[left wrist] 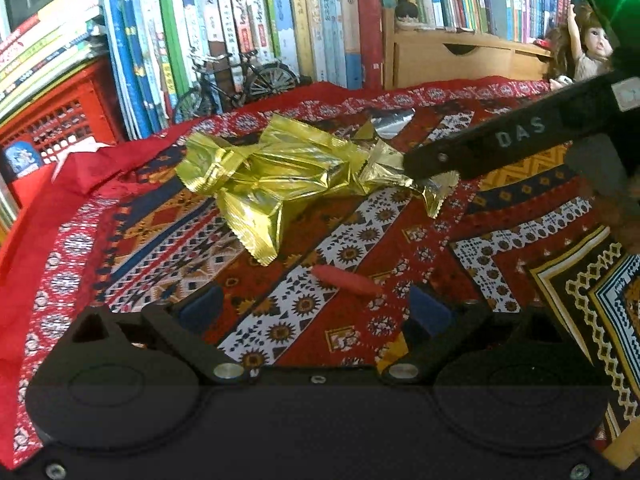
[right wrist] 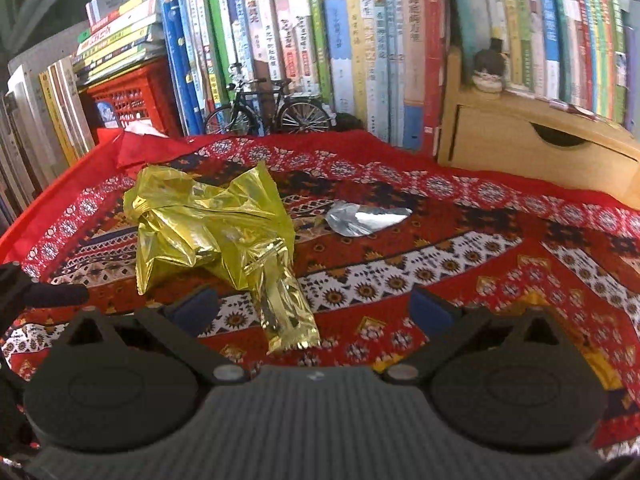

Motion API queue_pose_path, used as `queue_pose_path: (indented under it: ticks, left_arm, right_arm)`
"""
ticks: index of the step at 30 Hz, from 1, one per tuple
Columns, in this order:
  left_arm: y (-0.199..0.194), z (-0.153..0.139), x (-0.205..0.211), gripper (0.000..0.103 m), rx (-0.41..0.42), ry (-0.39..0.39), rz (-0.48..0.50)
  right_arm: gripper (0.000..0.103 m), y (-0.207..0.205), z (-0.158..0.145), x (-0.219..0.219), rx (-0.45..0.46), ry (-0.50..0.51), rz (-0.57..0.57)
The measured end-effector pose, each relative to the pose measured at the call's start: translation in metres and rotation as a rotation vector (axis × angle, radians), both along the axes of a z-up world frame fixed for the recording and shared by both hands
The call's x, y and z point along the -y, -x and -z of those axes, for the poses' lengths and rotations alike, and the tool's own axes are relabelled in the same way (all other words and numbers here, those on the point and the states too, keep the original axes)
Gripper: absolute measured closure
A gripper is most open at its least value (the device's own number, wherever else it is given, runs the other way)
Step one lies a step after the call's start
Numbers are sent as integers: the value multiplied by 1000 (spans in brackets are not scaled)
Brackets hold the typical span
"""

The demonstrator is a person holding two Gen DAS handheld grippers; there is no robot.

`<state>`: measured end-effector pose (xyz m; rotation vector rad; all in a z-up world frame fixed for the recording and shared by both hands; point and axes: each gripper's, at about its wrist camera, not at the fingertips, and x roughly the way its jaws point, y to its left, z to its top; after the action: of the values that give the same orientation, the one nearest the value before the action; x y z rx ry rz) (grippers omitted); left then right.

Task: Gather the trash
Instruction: 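Grasp the large gold foil wrapper with the right gripper while the left grasps a red stick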

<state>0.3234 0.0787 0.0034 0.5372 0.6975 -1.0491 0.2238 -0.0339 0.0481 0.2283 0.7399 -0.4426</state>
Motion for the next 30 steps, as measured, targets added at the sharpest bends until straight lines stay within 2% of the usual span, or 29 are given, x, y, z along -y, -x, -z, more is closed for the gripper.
queue_pose_path:
  ticks: [5,11,15,17,19,20,21,27,30]
  left_arm:
    - [-5,8,3,19,-74,12,64]
    - [-10,12,2,25,-83,29,128]
    - [-18,11,2,43,-75,49,171]
    - [-23,10,3,47,-86,59,196]
    - [-26,10,4,58,-86,62,222]
    - [-27,9,5,61,-86,63,235]
    - [-27,9,6,62,-86,62,247]
    - [-22,9,6,62,-70,53,273]
    - [-19,9,6,62,-65,53,258]
  right_arm:
    - [9,-13,3,0,-5,51,-37]
    - [17,-23,10,4,-16,35,-56]
    - [30,-25,15,6,-24,11,-75]
    - [35,-24,17,5,-21,3,-68]
    - [54,-19,17,5,0,-10,-52]
    - [57,-17,17,5,4,-16,-51]
    - [61,-15,18,5,4,-20,-56]
    - [62,-15,22,2,-31,-26,-93]
    - [68,-16,23,1,-38,-18,-98]
